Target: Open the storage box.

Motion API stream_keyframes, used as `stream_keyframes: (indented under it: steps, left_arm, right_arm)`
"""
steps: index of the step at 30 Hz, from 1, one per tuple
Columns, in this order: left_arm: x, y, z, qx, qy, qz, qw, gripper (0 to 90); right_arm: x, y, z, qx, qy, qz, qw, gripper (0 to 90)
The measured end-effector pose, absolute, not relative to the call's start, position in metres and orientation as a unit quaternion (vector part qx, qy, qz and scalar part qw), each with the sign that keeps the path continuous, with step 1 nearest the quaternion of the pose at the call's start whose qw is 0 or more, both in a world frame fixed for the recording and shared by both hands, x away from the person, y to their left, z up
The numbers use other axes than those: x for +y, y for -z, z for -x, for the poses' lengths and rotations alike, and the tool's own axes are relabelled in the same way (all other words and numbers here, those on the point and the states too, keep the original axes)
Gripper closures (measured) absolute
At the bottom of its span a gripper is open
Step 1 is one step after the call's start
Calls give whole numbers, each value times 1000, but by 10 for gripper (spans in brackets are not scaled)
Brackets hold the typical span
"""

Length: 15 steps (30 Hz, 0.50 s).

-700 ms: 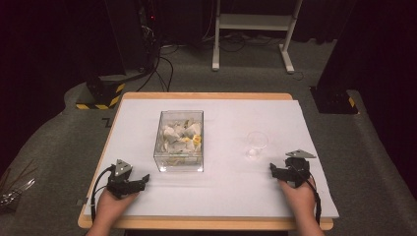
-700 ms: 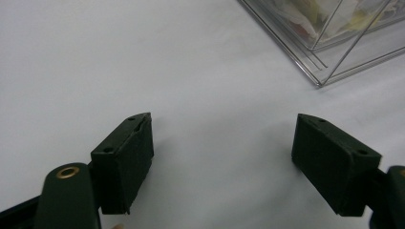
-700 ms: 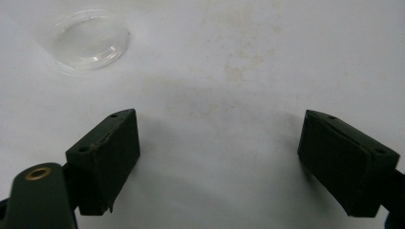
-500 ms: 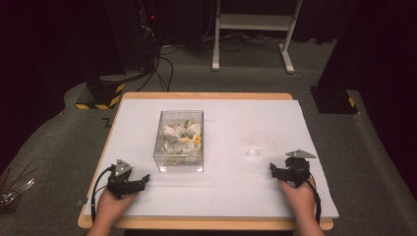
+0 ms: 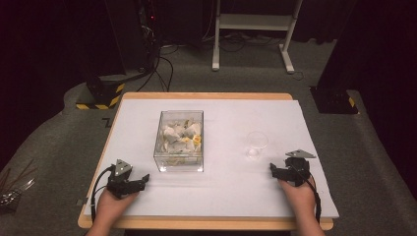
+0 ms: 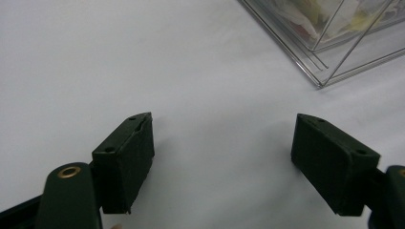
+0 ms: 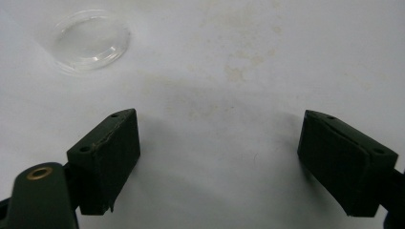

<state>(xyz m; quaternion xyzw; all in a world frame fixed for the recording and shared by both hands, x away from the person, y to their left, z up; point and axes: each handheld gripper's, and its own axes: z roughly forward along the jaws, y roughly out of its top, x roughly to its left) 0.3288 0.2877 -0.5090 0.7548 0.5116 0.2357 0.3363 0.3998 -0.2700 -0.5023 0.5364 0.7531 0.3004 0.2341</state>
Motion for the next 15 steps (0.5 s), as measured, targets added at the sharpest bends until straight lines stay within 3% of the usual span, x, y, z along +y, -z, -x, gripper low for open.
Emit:
stream_keyframes:
  steps: [15]
  left_arm:
    - [289,509,-329,515,-233,-752,338,251]
  right_arm:
    - [-261,497,-379,759,-302,-522,245,163]
